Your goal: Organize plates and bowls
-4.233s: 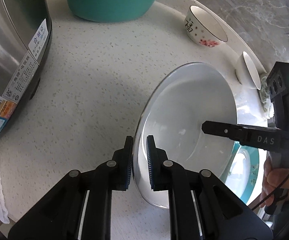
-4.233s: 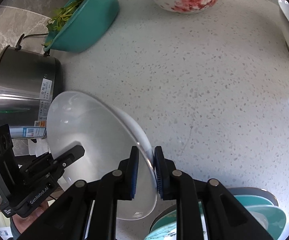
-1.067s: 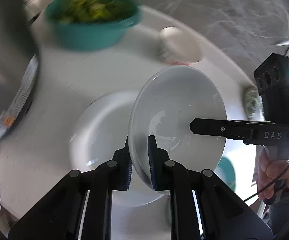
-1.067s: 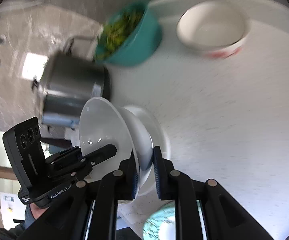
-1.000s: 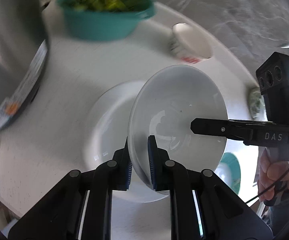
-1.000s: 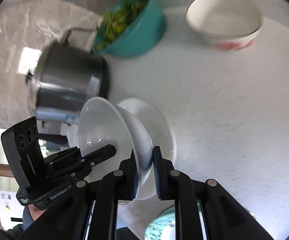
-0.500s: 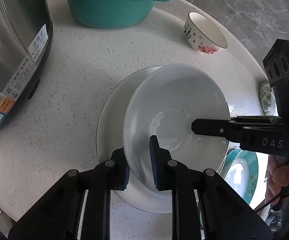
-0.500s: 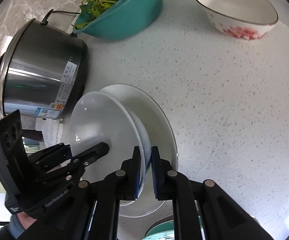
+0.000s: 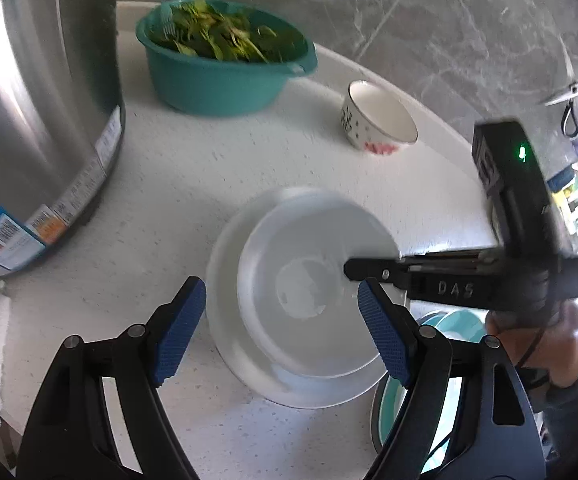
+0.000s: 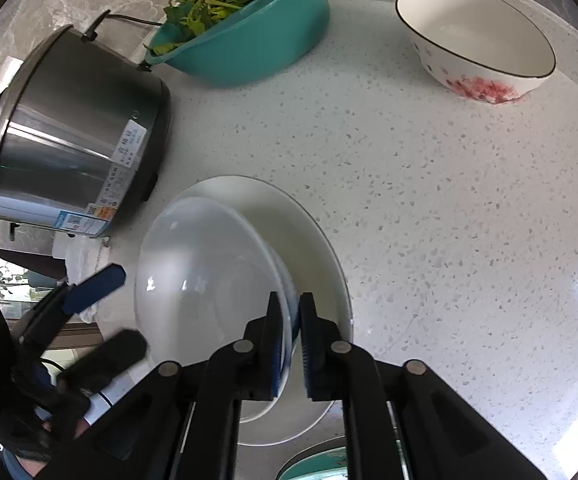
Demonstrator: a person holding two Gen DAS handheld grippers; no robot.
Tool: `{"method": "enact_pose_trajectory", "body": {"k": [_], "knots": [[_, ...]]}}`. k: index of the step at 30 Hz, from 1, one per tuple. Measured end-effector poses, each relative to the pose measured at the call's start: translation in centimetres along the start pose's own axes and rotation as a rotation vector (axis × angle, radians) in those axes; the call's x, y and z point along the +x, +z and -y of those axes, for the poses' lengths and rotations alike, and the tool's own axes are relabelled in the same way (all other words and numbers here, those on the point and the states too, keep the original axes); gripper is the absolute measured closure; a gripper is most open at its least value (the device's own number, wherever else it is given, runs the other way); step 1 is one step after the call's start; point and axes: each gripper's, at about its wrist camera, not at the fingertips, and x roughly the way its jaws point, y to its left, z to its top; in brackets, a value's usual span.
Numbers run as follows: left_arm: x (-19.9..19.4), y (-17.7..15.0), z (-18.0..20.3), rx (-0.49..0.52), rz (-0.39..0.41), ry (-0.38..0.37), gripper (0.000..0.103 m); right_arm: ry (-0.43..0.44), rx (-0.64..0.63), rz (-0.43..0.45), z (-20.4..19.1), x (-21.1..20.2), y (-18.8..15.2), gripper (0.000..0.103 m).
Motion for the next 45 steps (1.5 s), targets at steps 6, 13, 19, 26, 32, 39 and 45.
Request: {"method": "enact_pose_trajectory", "body": {"k": [6,13,19,26,32,39,45], "knots": [[-2.1,3.2,2.1,0.030,0.047,-0.042,0.025,0.036,0.004,0.017,0.0,-0.7,-0.5,0.079],[-1.1,6.8,4.1,0.051,0.048,-0.055,0.024,0.104,0.023,0.064,1.1,-2.4,-0.7,0.066],[-0.2,8.1,5.2,0.049,0.020,-0.079,0.024,0.148,0.030,0.071,1.7,-2.8,-1.0,0.066],[1.2,10.9,8.4,0.125,0.004,-0.115,0.024,0.152,0.121,0.271,6.9,-10.1,0.0,0.065],[6.7,15.0,11.1,0.184,-0.045,-0.081,0.024,0.116,0.270,0.406,15.4,-15.2,3.2,0.063],[13.5,18.1,12.1,0.200,-0.122,0.002,0.026,0.155,0.339,0.361,19.3,-12.5,6.9,0.063],[17.0,19.2,12.6,0.203,-0.149,0.011,0.038,0.149,0.309,0.285,19.0,-9.7,9.2,0.063]]}}
